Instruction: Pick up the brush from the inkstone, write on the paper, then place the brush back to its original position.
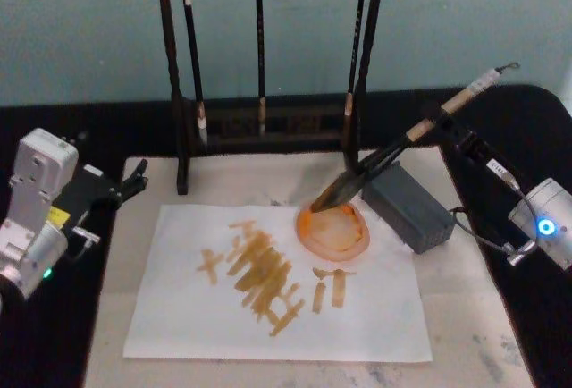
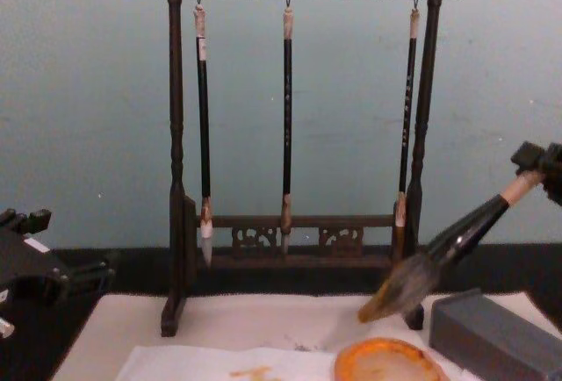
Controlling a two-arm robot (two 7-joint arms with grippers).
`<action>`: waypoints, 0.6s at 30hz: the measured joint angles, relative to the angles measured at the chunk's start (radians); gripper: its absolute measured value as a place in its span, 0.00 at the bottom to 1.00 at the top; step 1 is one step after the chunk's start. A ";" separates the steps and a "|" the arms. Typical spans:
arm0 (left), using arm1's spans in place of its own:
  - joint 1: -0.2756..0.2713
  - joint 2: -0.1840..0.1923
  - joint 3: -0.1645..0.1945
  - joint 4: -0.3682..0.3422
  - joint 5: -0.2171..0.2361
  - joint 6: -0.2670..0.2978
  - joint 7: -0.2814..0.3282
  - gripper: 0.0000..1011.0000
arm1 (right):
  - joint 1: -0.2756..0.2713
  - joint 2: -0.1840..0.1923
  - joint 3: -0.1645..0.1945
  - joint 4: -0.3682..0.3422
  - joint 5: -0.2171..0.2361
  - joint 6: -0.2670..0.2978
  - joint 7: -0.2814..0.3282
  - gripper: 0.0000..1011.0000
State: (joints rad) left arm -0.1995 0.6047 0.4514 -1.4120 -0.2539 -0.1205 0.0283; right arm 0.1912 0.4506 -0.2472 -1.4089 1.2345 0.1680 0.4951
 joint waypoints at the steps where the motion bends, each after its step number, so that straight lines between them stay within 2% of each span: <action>1: 0.000 0.000 0.000 0.000 0.000 0.000 0.000 1.00 | 0.002 -0.001 0.000 0.007 0.007 0.002 -0.003 0.16; 18: 0.000 0.000 0.000 0.000 0.000 0.000 0.000 1.00 | 0.043 -0.039 -0.010 0.147 0.141 0.053 -0.054 0.16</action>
State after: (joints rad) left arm -0.1995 0.6047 0.4514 -1.4120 -0.2539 -0.1205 0.0283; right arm 0.2345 0.4116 -0.2575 -1.2623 1.3756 0.2211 0.4409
